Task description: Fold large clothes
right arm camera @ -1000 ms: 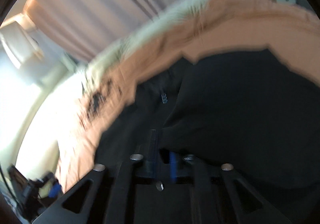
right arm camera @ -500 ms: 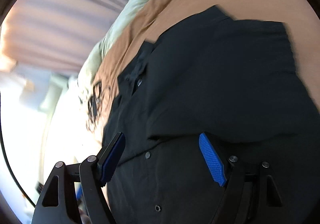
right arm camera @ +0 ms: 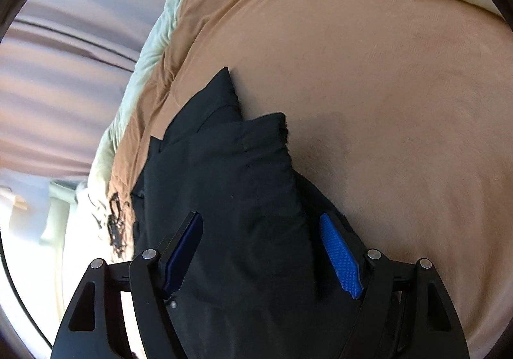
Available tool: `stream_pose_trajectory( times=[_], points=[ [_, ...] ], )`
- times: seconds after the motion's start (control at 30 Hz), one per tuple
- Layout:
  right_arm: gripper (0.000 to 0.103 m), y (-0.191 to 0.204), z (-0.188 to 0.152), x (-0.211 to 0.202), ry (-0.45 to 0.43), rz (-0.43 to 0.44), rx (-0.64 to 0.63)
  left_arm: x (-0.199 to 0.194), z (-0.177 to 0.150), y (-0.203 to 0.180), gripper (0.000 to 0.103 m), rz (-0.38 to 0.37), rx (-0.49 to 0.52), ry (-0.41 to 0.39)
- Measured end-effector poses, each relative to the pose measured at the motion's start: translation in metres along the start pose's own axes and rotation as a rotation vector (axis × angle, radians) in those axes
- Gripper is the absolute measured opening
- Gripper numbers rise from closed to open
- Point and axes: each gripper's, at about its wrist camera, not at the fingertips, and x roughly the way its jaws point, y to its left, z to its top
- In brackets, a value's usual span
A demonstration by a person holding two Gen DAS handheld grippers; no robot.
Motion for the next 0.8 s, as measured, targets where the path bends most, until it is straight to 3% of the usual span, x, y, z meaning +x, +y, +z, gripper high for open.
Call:
stream_pose_trajectory(
  times=[0.1, 0.13, 0.3, 0.4, 0.53, 0.8],
  points=[
    [0.033, 0.004, 0.004, -0.009, -0.049, -0.043, -0.062, -0.002, 0.001, 0.001, 0.091, -0.002, -0.004, -0.006],
    [0.030, 0.006, 0.004, -0.010, -0.065, -0.046, -0.078, -0.002, 0.001, 0.003, 0.091, -0.003, -0.009, -0.006],
    [0.024, 0.024, 0.005, -0.037, -0.178, -0.032, -0.180, -0.005, 0.004, 0.013, 0.091, -0.019, -0.054, -0.012],
    [0.019, 0.045, 0.000, -0.050, -0.217, 0.028, -0.228, -0.008, 0.008, 0.020, 0.091, -0.030, -0.080, -0.020],
    [0.010, 0.083, -0.010, -0.052, -0.171, 0.166, -0.273, -0.014, 0.011, 0.032, 0.091, -0.022, -0.114, -0.034],
    [0.009, 0.172, -0.054, -0.028, -0.095, 0.273, -0.451, -0.026, 0.019, 0.053, 0.091, -0.030, -0.172, -0.062]
  ],
)
